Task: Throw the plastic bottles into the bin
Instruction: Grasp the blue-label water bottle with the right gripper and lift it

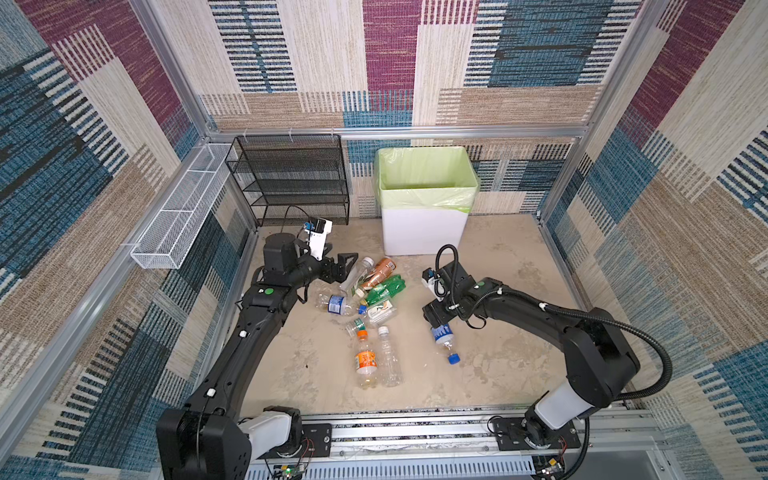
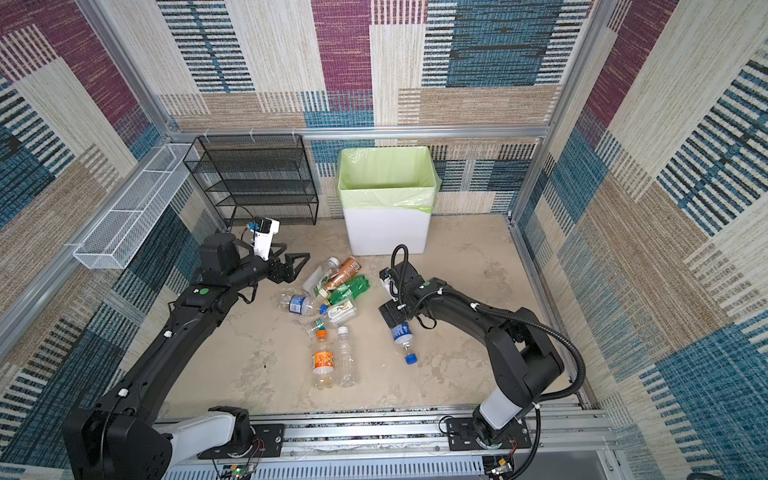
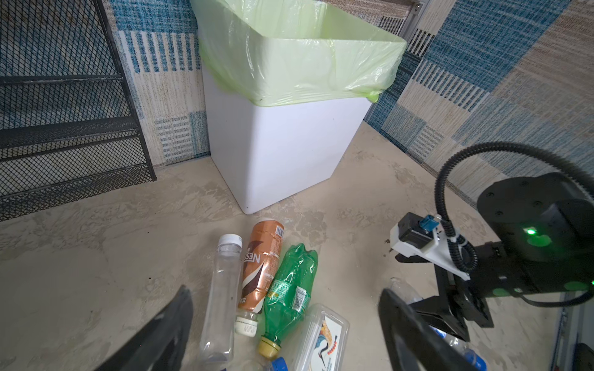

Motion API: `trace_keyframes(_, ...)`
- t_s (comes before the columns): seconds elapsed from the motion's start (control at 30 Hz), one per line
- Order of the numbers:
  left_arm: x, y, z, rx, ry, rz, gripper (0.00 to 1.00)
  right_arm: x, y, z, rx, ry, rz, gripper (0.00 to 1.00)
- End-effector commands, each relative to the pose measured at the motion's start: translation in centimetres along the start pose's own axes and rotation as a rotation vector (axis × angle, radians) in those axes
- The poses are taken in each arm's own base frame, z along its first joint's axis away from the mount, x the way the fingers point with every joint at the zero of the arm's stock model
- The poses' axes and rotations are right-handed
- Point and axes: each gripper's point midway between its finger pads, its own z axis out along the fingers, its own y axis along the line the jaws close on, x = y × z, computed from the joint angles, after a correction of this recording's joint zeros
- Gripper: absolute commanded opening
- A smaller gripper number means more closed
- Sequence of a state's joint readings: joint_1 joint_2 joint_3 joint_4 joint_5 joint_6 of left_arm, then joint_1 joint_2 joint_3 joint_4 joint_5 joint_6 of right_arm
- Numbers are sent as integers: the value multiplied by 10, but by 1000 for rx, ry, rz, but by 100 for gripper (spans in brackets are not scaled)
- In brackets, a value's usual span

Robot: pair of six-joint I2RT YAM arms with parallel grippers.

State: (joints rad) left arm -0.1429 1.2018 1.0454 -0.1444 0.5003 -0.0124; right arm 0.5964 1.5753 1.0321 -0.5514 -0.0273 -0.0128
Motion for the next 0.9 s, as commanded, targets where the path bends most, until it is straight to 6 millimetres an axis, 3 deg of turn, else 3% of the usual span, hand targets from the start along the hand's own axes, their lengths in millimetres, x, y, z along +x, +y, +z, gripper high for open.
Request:
trace_keyframes(0.0, -7, -2, -1, 4, -18, 27, 91, 16, 6, -8, -33, 24, 110, 89)
trace_keyframes(0.1, -8, -3, -1, 10, -18, 27, 91, 28, 20, -10, -104, 41, 141, 89)
trace_keyframes(0.27, -9, -3, -3, 4, -22, 29, 91, 44, 31, 7, -126, 93, 148, 86)
trace_keyframes(0.47, -8, -2, -4, -10, -20, 39, 91, 47, 30, 20, -108, 118, 145, 70)
trace_keyframes(0.67, -7, -2, -3, -7, -16, 35, 91, 31, 24, 15, -72, 77, 144, 53)
trace_keyframes(0.8, -7, -3, -2, 1, -18, 32, 91, -5, 16, -2, -32, -51, 161, 51)
trace_keyframes(0.87, -6, -3, -2, -1, -15, 33, 91, -34, 9, -20, 9, -156, 168, 51)
